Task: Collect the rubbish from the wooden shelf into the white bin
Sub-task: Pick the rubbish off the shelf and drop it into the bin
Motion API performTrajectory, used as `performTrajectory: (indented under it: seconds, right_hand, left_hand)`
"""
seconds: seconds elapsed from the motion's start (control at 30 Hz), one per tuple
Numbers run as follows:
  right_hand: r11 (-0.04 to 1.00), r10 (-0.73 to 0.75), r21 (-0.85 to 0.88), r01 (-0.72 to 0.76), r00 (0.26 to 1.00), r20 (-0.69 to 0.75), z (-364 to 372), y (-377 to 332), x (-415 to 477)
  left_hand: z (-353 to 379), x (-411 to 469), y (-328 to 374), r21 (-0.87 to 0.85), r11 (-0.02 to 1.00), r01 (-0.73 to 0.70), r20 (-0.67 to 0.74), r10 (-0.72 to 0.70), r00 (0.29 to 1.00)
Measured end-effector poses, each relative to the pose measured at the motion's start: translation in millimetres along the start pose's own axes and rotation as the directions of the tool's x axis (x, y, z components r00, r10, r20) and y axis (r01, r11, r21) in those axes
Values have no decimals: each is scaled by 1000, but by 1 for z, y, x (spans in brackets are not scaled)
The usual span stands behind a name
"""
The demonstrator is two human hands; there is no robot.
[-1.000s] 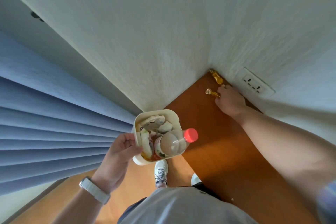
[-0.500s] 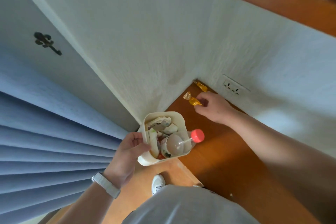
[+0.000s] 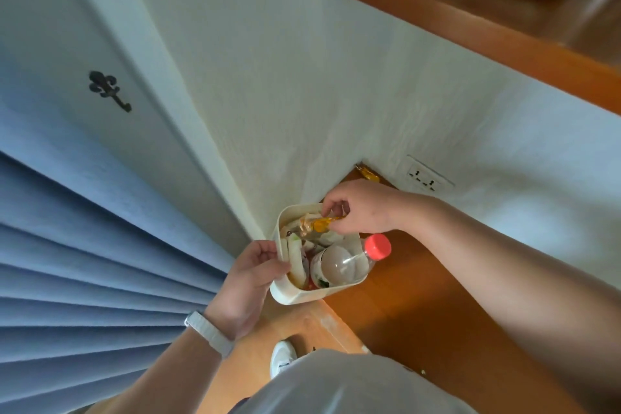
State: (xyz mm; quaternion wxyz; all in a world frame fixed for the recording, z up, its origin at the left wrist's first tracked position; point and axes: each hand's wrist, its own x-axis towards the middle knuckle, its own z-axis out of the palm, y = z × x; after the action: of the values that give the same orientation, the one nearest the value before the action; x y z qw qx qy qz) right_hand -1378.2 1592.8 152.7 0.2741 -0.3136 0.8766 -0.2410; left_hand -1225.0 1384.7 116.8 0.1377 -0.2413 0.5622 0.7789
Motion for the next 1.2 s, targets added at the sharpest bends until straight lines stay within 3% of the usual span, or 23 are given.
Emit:
performTrajectory:
  seconds: [0.13,0.33,0.43,0.57,0.73,0.87,1.03,1.2]
  right_hand:
    - [1000,24,20,-23,996,-82,-4,14,3]
    - [969,246,80,-233,938,-244,-9,77,10]
    - [926,369,29,-376,887,-279,-3,119,19]
    - [876,415,-122,-467,858,-303,13,157,36]
    - [841,348,-283,-461,862,-368,34,182,71]
    - [845,389,-223,-486,845,-368,44,194,91]
    - [868,323,-219,-445,842,-432,56,202,90]
    - [876,423,-62,-479,824,-377,64,197,71]
  left_hand:
    - [2,5,-1,-21,1000,4,-9,-4,1000]
    - [6,17,-2,-34,999,15,-29,-16,999]
    - [5,21,-2,-17,999,28,-50,-29,998]
    - [2,25,2,45,998,38,-91,-34,995]
    - [6,25,7,40,998,43,-130,-37,991]
    - [13,25,8,34,999,42,-141,-37,989]
    - [14,25,8,33,998,49,-116,-45,992]
    - [12,23,9,34,998,52,-91,-49,995]
